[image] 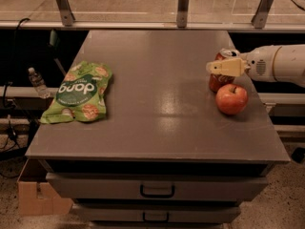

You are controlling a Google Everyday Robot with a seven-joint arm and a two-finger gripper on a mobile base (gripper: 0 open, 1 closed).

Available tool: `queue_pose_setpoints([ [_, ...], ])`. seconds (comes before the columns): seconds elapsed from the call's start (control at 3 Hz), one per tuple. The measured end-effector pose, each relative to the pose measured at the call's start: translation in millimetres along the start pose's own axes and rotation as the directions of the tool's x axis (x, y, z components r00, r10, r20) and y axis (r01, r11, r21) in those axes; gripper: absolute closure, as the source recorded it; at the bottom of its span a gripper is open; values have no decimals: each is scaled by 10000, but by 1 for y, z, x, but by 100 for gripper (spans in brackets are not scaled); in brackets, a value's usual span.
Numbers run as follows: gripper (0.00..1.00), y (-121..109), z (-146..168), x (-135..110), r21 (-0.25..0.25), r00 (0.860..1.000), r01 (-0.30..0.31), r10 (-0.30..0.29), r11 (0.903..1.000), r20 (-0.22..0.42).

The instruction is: Move coke can near apple

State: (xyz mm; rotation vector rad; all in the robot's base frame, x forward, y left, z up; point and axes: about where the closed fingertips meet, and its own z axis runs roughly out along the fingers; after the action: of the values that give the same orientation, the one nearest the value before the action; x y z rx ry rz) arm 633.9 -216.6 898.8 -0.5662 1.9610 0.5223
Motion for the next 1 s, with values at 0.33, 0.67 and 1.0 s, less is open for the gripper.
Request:
queue_pose_setpoints([
  [0.33,0,2,0,1,-31,10000,-20,20,10000,-47],
  [0.67,0,-6,-12,2,199,9999,107,-106,9997,-82],
  [1.0,0,-27,-49,-2,820,9990,416,-426,9958,111],
])
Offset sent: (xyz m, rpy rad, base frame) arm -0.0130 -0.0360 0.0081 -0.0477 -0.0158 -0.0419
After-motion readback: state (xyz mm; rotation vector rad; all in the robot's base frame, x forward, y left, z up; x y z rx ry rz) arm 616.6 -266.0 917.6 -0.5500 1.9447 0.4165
